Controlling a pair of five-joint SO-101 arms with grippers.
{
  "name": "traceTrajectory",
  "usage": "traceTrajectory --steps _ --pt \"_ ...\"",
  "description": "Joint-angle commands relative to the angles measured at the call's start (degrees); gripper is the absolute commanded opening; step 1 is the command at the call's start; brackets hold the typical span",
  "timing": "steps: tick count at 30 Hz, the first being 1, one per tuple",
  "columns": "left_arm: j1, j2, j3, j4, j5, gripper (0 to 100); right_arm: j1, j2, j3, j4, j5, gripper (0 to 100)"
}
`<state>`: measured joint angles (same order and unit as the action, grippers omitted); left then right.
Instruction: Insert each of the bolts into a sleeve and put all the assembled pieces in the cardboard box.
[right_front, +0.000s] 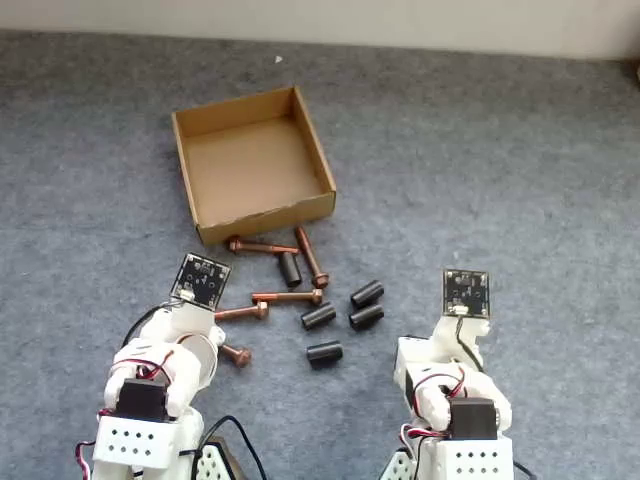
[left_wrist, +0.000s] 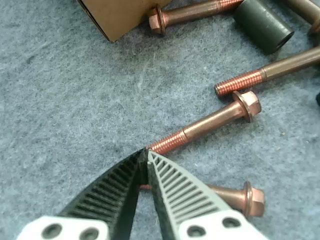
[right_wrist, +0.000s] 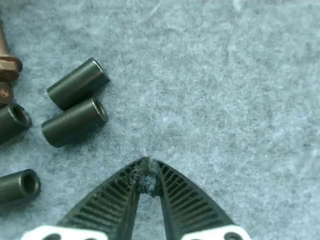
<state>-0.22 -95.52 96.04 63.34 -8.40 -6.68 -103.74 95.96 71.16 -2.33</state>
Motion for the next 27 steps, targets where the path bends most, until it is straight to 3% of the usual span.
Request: traceTrajectory --steps 1,18,25,27 --pt "-0.2 -0.3 1.6 0.3 -0.5 2 0.6 -0.3 8.6 0.3 -0.5 0.5" --pt "0.0 -0.3 0.0 0.4 -0.5 2 -1.7 -0.3 8.6 0.3 -0.5 0.5" --pt "-11.6 -0.3 -5.4 0.0 -0.5 2 0.0 -0.3 7.7 0.3 -0.4 0.5" --pt "-13.6 -0.3 -6.8 0.3 -0.5 2 0.3 -0.3 4.4 0.3 2.5 0.6"
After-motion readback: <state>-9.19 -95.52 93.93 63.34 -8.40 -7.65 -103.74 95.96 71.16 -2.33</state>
